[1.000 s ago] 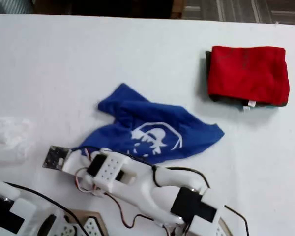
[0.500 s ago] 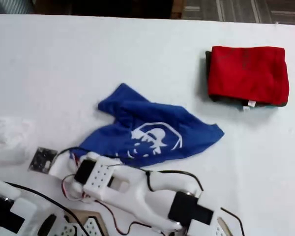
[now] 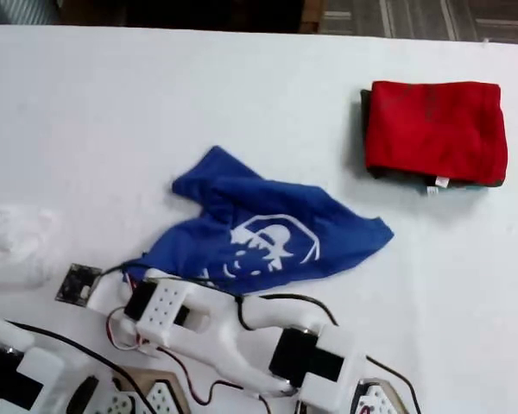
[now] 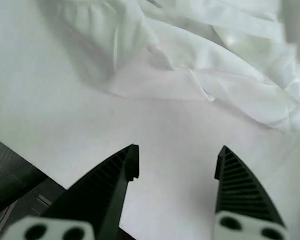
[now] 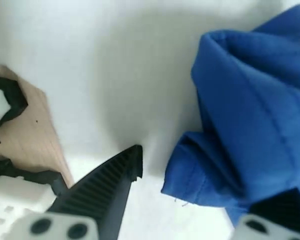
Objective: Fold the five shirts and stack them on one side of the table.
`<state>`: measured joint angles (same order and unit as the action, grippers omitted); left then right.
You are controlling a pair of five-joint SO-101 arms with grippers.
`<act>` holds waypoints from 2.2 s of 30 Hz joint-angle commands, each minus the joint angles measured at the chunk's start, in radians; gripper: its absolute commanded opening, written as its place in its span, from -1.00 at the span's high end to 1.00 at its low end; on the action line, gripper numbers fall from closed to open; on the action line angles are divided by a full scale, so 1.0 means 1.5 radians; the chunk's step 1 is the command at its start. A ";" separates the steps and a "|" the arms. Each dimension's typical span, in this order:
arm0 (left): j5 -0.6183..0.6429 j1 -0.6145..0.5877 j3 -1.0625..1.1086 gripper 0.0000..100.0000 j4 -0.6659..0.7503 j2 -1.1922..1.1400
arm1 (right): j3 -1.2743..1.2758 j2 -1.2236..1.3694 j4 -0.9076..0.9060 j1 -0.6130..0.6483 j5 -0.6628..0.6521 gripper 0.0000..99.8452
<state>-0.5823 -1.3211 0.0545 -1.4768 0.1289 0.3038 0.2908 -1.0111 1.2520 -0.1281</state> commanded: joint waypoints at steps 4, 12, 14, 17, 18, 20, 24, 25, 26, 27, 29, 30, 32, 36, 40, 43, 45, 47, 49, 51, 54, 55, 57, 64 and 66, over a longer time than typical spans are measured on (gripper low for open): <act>-0.004 -0.001 -0.008 0.47 0.010 0.032 | -0.032 -0.004 -0.023 -0.069 0.000 0.29; 0.000 0.031 -0.004 0.47 0.009 0.032 | -0.032 -0.009 -0.036 -0.082 -0.001 0.29; 0.001 0.032 -0.004 0.47 0.011 0.032 | -0.032 -0.028 -0.047 -0.084 -0.001 0.29; 0.001 0.035 -0.004 0.47 0.011 0.032 | -0.032 -0.073 -0.063 -0.085 -0.034 0.29; 0.001 0.037 -0.004 0.47 0.011 0.032 | -0.032 -0.085 -0.063 -0.085 -0.051 0.29; 0.001 0.038 -0.004 0.47 0.011 0.032 | -0.030 -0.101 -0.063 -0.086 -0.076 0.29; 0.001 0.038 -0.006 0.47 0.011 0.032 | -0.029 -0.101 -0.063 -0.103 -0.088 0.29; 0.000 0.038 -0.006 0.47 0.011 0.032 | -0.029 -0.101 -0.063 -0.108 -0.088 0.29; 0.000 0.038 -0.005 0.47 0.011 0.032 | -0.029 -0.101 -0.063 -0.114 -0.088 0.29; 0.000 0.038 -0.005 0.47 0.011 0.032 | -0.029 -0.101 -0.063 -0.118 -0.088 0.29; 0.000 0.038 -0.005 0.47 0.011 0.031 | -0.027 -0.100 -0.062 -0.120 -0.089 0.29; 0.000 0.038 -0.005 0.47 0.011 0.031 | -0.026 -0.100 -0.062 -0.120 -0.089 0.29; 0.000 0.038 -0.005 0.47 0.011 0.031 | -0.025 -0.095 -0.060 -0.120 -0.089 0.29; -0.001 0.038 -0.005 0.47 0.011 0.031 | -0.027 -0.070 -0.059 -0.120 -0.090 0.29; -0.001 0.048 -0.002 0.47 0.007 0.031 | -0.060 -0.105 -0.103 -0.131 -0.130 0.29; 0.000 0.075 0.010 0.47 0.005 0.031 | -0.138 -0.183 -0.198 -0.180 -0.136 0.29; 0.001 0.101 0.026 0.47 0.003 0.031 | -0.181 -0.239 -0.249 -0.232 -0.136 0.29; 0.002 0.137 0.040 0.47 -0.010 0.031 | -0.204 -0.288 -0.284 -0.284 -0.136 0.29; 0.002 0.191 0.055 0.47 -0.038 0.032 | -0.209 -0.330 -0.305 -0.331 -0.138 0.29; 0.001 0.264 0.066 0.47 -0.068 0.032 | -0.209 -0.366 -0.323 -0.374 -0.139 0.29; 0.000 0.396 0.083 0.47 -0.107 0.032 | -0.208 -0.403 -0.352 -0.451 -0.139 0.29; 0.000 0.443 0.087 0.47 -0.121 0.032 | -0.208 -0.412 -0.364 -0.482 -0.139 0.29; 0.002 0.540 0.088 0.47 -0.148 0.032 | -0.208 -0.423 -0.382 -0.555 -0.139 0.29; 0.143 0.809 0.090 0.46 -0.157 0.030 | -0.207 -0.431 -0.438 -0.768 -0.141 0.29; 0.183 0.866 0.090 0.46 -0.158 0.030 | -0.207 -0.432 -0.465 -0.796 -0.141 0.29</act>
<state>-0.3905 -0.1534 0.1910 -1.7008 0.1289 0.0307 -0.3061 -1.6632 0.1227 -0.3276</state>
